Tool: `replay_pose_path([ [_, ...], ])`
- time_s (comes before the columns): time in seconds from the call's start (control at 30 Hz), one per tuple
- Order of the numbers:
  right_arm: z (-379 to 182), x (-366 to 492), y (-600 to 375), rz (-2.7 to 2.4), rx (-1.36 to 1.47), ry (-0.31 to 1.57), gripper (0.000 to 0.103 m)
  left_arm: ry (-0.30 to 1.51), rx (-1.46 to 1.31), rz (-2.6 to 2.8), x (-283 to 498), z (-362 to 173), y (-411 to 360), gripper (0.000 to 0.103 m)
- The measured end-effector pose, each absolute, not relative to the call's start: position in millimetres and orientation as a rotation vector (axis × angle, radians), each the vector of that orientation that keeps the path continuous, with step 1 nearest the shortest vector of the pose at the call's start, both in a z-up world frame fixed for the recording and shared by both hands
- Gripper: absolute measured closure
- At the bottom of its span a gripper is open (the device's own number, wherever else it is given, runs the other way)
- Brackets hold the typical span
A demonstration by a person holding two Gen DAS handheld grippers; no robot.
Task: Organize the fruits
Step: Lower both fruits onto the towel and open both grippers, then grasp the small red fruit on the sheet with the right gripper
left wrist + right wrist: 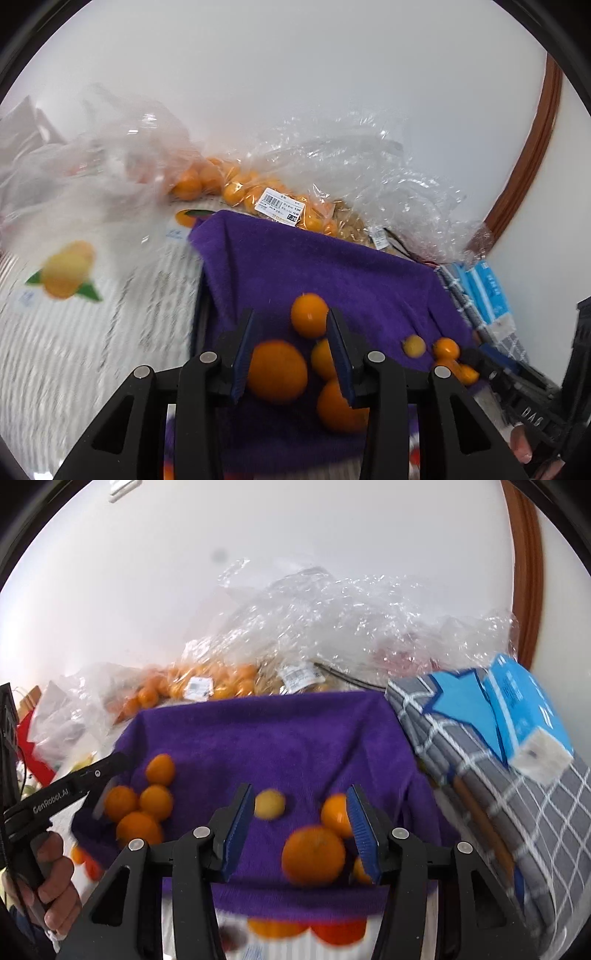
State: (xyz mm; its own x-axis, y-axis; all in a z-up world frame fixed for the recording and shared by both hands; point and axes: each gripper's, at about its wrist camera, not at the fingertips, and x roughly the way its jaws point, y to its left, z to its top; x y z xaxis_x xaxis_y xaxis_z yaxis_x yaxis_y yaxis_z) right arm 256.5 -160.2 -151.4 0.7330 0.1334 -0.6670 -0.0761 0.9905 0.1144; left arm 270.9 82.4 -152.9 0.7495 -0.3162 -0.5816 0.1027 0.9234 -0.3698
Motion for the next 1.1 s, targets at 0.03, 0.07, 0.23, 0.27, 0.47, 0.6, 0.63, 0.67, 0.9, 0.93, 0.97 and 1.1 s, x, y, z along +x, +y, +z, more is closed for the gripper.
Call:
replay_pose_path([
  [0.03,-152,247,-157,0.148,0.063,0.758,0.051,0.687,-0.326,-0.240,262,-152,85,0.063],
  [0.07,-153,242,-155,0.160,0.054,0.768,0.051,0.686,-0.321,-0.246,253,-151,88,0.062],
  [0.23,-167,215,-141,0.246,0.043,0.850,0.054,0.680,-0.306,-0.252,213,-158,99,0.057],
  [0.27,-171,212,-139,0.248,0.042,0.866,0.055,0.694,-0.309,-0.253,210,-160,100,0.057],
  [0.47,-191,202,-135,0.236,0.129,0.939,0.060,0.697,-0.317,-0.283,204,-161,101,0.055],
  [0.6,-193,200,-127,0.232,0.142,0.949,0.060,0.672,-0.356,-0.295,200,-156,108,0.055],
  [0.63,-194,199,-124,0.232,0.140,0.950,0.060,0.669,-0.371,-0.295,200,-155,111,0.055],
  [0.67,-195,199,-121,0.232,0.137,0.952,0.060,0.669,-0.385,-0.296,201,-155,113,0.055],
  [0.9,-202,204,-112,0.215,0.120,0.962,0.061,0.677,-0.493,-0.312,203,-157,132,0.055],
  [0.93,-203,205,-111,0.207,0.115,0.962,0.064,0.674,-0.490,-0.307,203,-157,132,0.055],
  [0.97,-203,205,-110,0.196,0.108,0.961,0.065,0.672,-0.487,-0.304,202,-157,132,0.055],
  [1.1,-204,205,-106,0.162,0.063,0.947,0.078,0.671,-0.470,-0.315,202,-156,127,0.055],
])
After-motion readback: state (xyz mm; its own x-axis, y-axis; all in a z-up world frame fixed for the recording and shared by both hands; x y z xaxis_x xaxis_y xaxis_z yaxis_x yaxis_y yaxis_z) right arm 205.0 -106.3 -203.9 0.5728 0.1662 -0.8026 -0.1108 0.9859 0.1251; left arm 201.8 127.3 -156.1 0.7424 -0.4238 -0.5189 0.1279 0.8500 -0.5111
